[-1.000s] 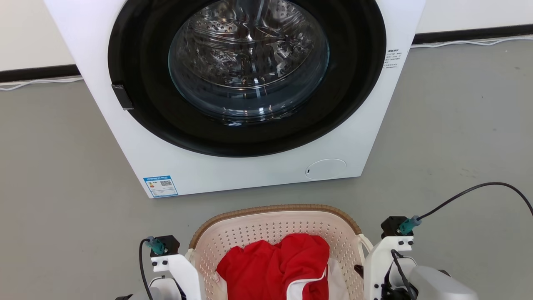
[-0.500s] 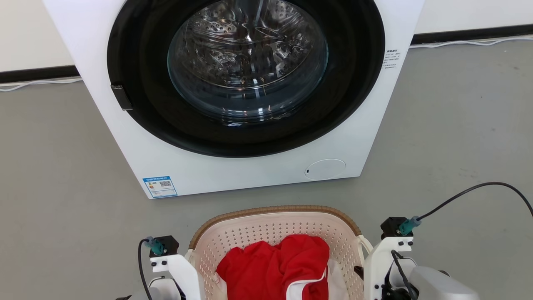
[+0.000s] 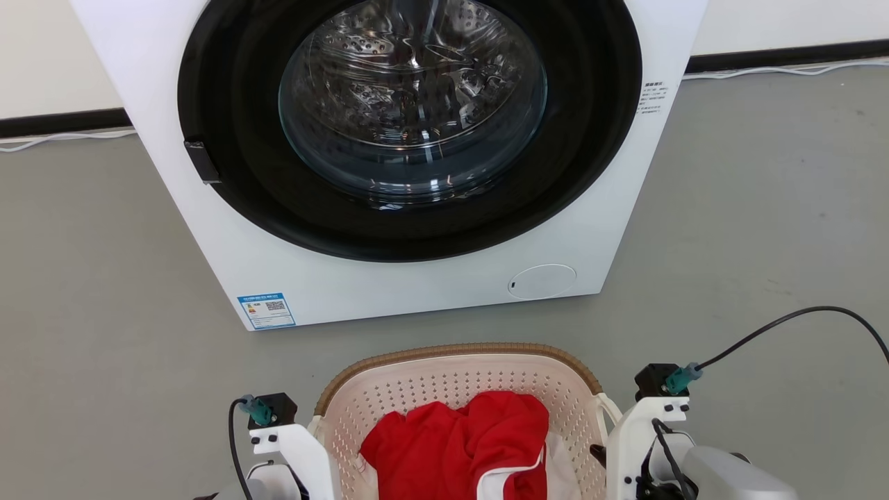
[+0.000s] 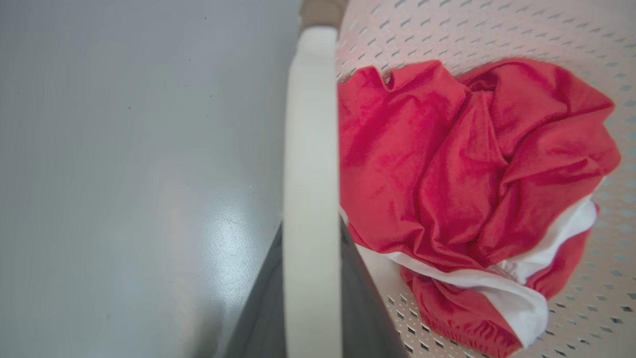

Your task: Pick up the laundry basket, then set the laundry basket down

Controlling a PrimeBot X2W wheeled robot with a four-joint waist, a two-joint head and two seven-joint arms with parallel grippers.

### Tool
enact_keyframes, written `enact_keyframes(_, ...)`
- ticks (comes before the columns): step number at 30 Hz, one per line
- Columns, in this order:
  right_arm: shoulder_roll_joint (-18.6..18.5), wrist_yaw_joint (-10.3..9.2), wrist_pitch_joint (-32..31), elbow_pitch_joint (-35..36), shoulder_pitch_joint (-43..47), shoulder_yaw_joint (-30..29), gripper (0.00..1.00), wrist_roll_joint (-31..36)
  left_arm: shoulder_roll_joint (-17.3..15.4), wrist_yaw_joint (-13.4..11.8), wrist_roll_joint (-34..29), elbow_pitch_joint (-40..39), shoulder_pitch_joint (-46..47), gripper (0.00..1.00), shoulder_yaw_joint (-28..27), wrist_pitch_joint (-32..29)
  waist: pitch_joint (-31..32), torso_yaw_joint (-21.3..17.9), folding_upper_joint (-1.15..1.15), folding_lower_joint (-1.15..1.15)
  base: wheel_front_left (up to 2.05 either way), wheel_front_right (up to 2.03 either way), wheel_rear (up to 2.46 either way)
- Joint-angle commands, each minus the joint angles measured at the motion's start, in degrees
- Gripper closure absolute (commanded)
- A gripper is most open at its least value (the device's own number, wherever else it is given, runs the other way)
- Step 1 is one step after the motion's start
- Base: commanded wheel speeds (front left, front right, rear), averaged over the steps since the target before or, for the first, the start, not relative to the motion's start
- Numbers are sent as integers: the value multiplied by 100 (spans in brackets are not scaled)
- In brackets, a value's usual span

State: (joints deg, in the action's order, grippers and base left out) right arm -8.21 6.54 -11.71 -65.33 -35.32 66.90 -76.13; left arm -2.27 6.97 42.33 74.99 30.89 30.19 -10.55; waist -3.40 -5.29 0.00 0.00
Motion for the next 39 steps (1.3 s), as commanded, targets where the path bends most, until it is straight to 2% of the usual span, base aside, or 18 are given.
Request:
enact_keyframes(1,90,95,97,159,-76,35,100,-44,-71,14,18,-104,93,100,-104,70,-3,4,0,0,0,0,0)
enact_keyframes(17,31,95,280,219,-289,182,100,-161,-72,-9,48,-103,298,100,-49,234,-342,10,0,0,0,0,0)
enact_keyframes(39,-175,95,1019,334,-909,294,100,-234,-114,-153,-45,-103,1136,100,50,989,-1820,99,0,0,0,0,0)
